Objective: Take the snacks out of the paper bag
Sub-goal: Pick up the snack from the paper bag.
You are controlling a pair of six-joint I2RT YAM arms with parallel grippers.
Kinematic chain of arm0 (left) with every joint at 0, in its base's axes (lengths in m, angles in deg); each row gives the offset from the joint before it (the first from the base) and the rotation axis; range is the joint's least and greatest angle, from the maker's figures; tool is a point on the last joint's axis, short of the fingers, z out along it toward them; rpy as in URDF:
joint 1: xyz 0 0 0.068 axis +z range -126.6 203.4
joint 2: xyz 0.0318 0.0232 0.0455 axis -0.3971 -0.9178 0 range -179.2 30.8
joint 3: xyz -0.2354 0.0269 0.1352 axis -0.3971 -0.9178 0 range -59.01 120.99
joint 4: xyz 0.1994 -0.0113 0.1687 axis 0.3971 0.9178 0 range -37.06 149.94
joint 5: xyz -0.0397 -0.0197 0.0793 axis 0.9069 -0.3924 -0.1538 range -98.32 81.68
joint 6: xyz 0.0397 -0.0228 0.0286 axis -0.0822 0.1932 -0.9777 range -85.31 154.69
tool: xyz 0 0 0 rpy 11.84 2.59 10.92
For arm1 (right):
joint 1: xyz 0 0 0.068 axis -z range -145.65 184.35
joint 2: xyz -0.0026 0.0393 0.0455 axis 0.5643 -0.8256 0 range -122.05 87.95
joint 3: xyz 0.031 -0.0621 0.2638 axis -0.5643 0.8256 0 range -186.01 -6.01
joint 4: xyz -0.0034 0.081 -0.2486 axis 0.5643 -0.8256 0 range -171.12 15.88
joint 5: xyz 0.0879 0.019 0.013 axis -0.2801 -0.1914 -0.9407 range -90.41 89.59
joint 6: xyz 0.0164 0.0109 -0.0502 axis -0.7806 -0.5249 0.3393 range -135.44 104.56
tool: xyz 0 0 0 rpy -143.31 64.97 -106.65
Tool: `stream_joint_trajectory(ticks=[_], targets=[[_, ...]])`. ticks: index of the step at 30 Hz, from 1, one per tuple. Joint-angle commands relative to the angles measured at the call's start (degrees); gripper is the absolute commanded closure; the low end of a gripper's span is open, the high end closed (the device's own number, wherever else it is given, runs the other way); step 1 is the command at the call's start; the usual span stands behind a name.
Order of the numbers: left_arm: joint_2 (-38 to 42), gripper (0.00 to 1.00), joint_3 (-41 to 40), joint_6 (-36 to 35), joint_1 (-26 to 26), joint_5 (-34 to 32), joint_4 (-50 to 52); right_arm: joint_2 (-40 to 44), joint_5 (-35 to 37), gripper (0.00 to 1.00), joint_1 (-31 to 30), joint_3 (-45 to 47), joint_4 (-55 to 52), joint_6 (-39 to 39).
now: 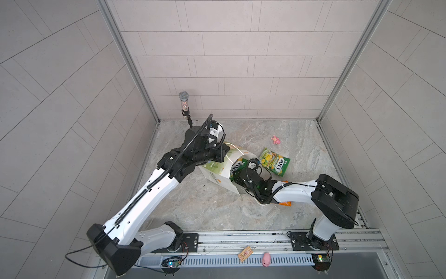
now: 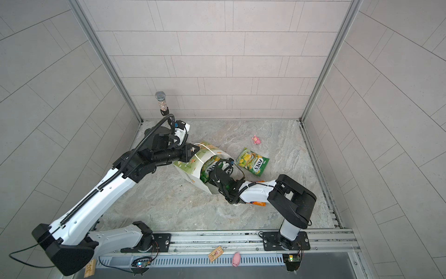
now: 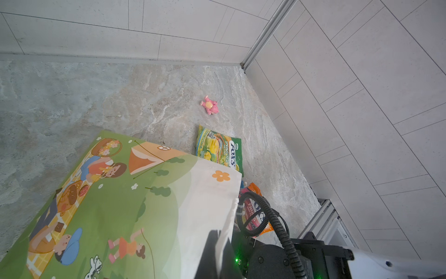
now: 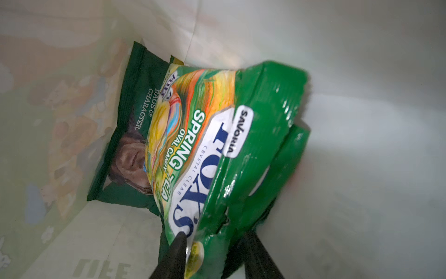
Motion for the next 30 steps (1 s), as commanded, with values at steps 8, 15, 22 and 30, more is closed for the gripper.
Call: stream_joint_trajectory(ticks=[8, 15, 22, 30], targets=[[0.0, 1.00, -0.5, 0.3, 0.0, 0.3, -1.9, -4.0, -1.4, 0.66, 1.1, -2.5, 4.9, -1.9], [0.3, 1.00, -0.5, 0.0, 0.0, 0.0, -1.7, -5.7, -5.1, 1.00, 3.6, -3.9, 8.7, -1.1], [0.6, 1.00, -0.4, -1.4, 0.0, -2.2, 0.1, 0.3, -8.7, 1.00, 4.9, -3.8, 3.8, 6.0], [0.9, 1.00, -0.3, -2.9, 0.0, -3.4, 1.5, 5.2, -15.6, 1.00, 9.3, -2.9, -2.6, 10.6]])
